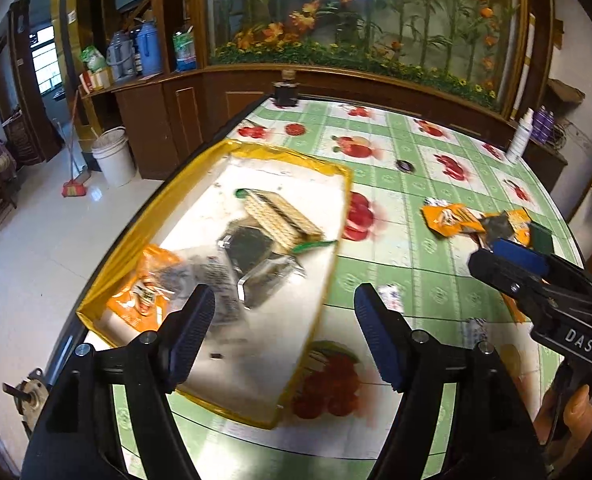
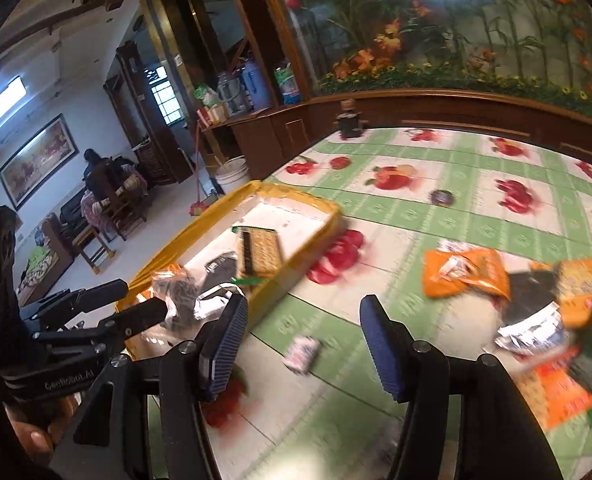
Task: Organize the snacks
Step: 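Move both tools back toward the small milk candy packs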
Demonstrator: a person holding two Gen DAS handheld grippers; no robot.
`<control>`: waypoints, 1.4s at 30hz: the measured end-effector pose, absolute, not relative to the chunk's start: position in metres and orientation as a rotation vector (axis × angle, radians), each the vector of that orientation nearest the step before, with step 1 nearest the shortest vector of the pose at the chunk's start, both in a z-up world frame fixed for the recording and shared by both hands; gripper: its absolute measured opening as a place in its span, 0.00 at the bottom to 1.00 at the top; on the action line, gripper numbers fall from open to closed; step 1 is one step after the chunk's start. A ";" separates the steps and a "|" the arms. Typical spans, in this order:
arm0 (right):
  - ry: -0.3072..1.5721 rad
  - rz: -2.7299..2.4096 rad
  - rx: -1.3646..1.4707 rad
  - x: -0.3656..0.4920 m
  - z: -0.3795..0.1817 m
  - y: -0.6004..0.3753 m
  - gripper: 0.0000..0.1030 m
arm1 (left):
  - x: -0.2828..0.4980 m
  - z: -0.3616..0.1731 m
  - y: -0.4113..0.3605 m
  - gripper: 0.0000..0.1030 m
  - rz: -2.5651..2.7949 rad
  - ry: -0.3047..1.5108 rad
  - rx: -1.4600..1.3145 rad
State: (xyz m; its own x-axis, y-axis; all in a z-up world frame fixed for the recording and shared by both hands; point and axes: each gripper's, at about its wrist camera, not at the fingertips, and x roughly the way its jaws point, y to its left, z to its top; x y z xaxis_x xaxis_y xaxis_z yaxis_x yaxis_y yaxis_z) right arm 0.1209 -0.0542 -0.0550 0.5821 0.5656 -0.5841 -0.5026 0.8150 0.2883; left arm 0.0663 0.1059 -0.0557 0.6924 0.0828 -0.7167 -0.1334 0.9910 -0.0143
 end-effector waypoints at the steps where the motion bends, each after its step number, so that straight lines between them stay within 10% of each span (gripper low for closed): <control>1: 0.718 0.604 0.098 0.116 -0.057 -0.065 0.61 | 0.066 -0.057 0.100 0.70 0.109 0.802 -0.062; 15: 0.759 0.435 0.162 0.060 -0.085 -0.169 0.63 | 0.073 -0.086 0.049 0.70 0.017 0.891 -0.021; 42: 0.889 0.496 -0.030 0.103 -0.126 -0.074 0.55 | 0.116 -0.127 0.040 0.70 -0.008 1.009 -0.020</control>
State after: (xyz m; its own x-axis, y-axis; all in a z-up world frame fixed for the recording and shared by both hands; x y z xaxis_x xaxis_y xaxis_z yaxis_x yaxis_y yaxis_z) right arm 0.1029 -0.0737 -0.1264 0.5252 0.4023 -0.7499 -0.4271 0.8868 0.1766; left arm 0.1162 0.0403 -0.1272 0.5330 -0.0156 -0.8459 -0.0025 0.9998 -0.0200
